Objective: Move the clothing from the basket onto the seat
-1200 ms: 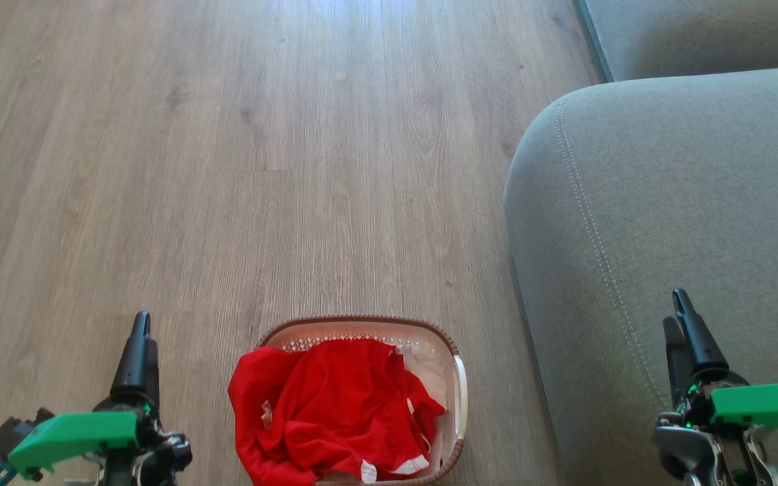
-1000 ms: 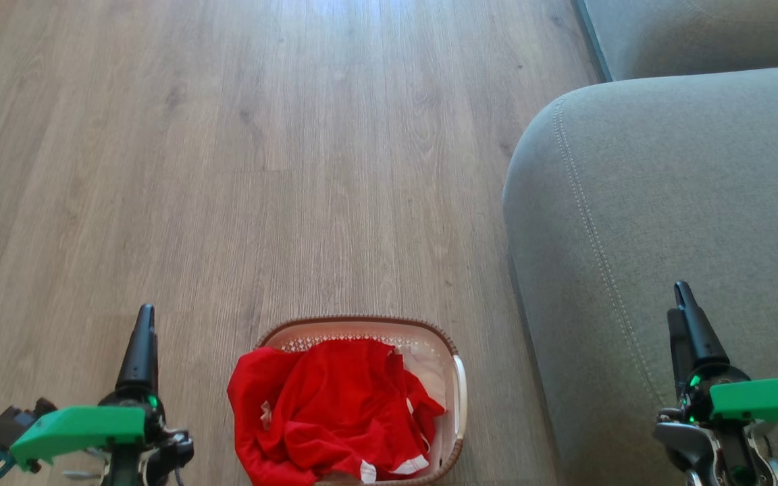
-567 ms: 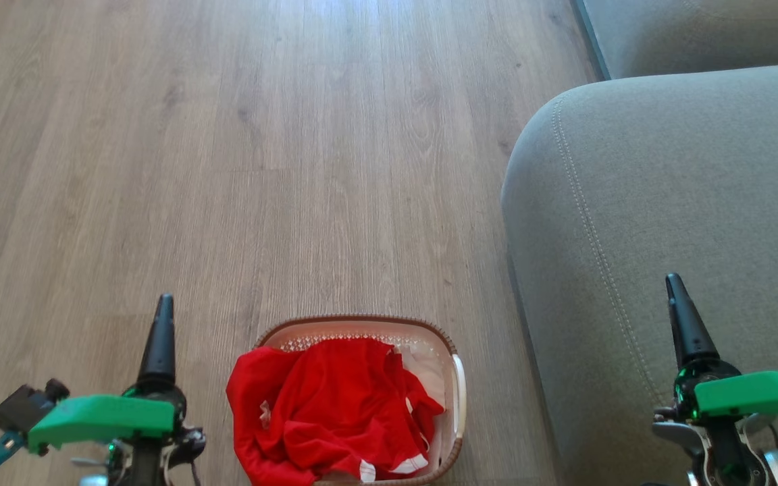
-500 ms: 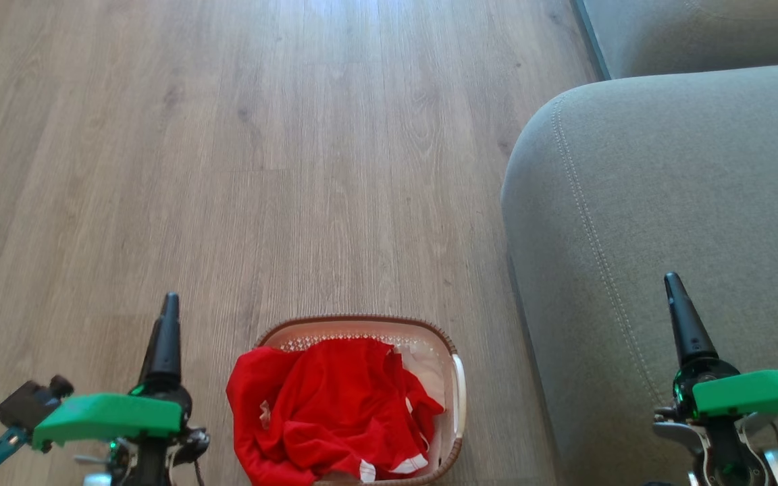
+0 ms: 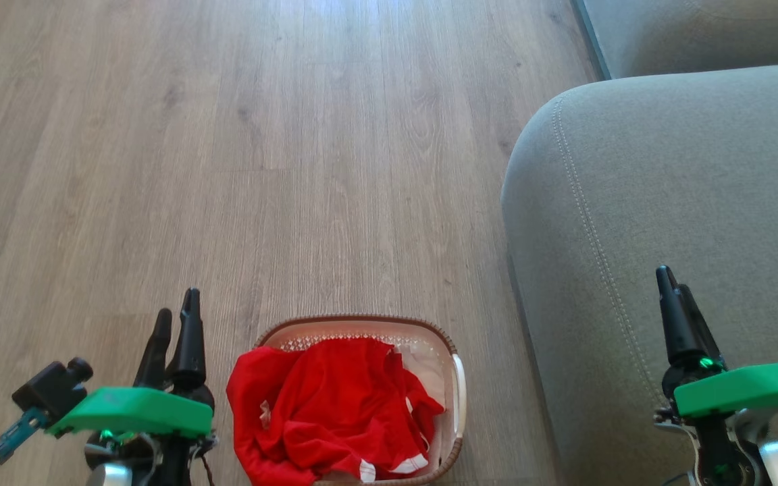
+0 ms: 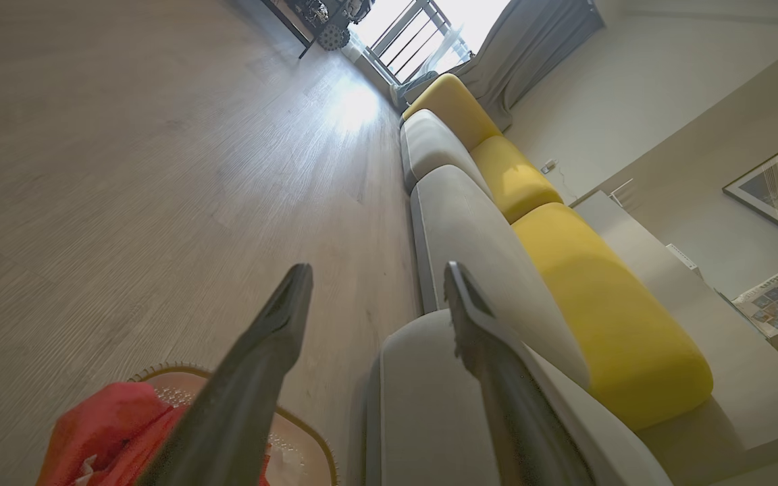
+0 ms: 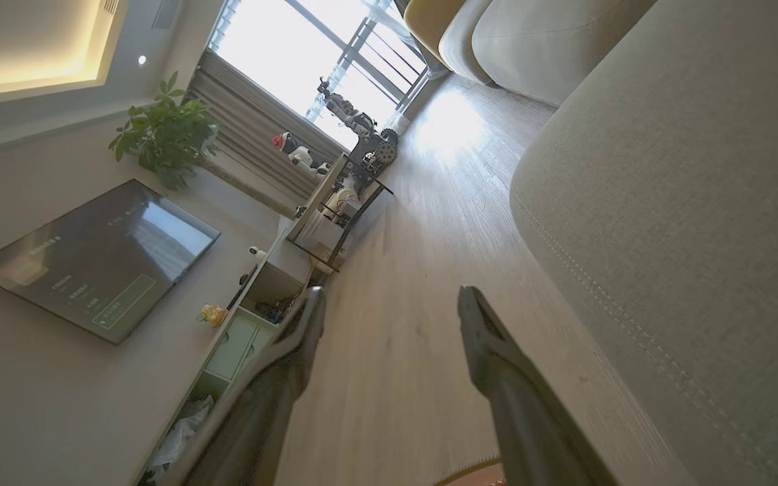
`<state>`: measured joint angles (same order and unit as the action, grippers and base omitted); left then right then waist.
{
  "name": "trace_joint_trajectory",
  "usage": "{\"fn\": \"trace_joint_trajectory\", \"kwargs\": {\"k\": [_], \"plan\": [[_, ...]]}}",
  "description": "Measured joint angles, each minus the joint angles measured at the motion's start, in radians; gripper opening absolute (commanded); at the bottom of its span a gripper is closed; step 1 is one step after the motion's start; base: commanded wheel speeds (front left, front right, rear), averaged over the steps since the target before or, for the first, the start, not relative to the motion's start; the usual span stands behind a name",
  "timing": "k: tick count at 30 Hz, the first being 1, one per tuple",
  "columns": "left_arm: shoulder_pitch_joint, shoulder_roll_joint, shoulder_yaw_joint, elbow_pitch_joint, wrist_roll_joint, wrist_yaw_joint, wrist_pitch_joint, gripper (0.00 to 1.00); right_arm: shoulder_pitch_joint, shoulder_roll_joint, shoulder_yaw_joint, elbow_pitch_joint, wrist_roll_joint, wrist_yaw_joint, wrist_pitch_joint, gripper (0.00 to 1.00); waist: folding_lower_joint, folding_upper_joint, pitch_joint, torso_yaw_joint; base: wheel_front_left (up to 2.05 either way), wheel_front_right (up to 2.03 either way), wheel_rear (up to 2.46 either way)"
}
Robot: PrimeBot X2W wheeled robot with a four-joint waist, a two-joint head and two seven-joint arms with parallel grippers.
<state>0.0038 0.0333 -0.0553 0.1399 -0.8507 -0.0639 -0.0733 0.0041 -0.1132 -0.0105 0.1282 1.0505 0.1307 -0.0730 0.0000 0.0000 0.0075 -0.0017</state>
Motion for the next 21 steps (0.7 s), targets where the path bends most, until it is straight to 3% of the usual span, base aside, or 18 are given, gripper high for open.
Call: {"fn": "trace_joint_trajectory", "kwargs": {"k": [9, 21], "plan": [[0.000, 0.000, -0.012, -0.006, 0.114, 0.009, -0.027, 1.00, 0.001, -0.016, 0.009, -0.019, -0.180, 0.000, -0.026, 1.00, 0.0000, 0.0000, -0.001, -0.001, 0.00, 0.00, 0.00], [0.000, 0.001, -0.033, -0.021, 0.267, 0.015, -0.062, 1.00, 0.008, -0.015, -0.006, -0.020, -0.329, 0.000, -0.060, 1.00, 0.0000, 0.0000, -0.002, -0.001, 0.00, 0.00, 0.00]]}}
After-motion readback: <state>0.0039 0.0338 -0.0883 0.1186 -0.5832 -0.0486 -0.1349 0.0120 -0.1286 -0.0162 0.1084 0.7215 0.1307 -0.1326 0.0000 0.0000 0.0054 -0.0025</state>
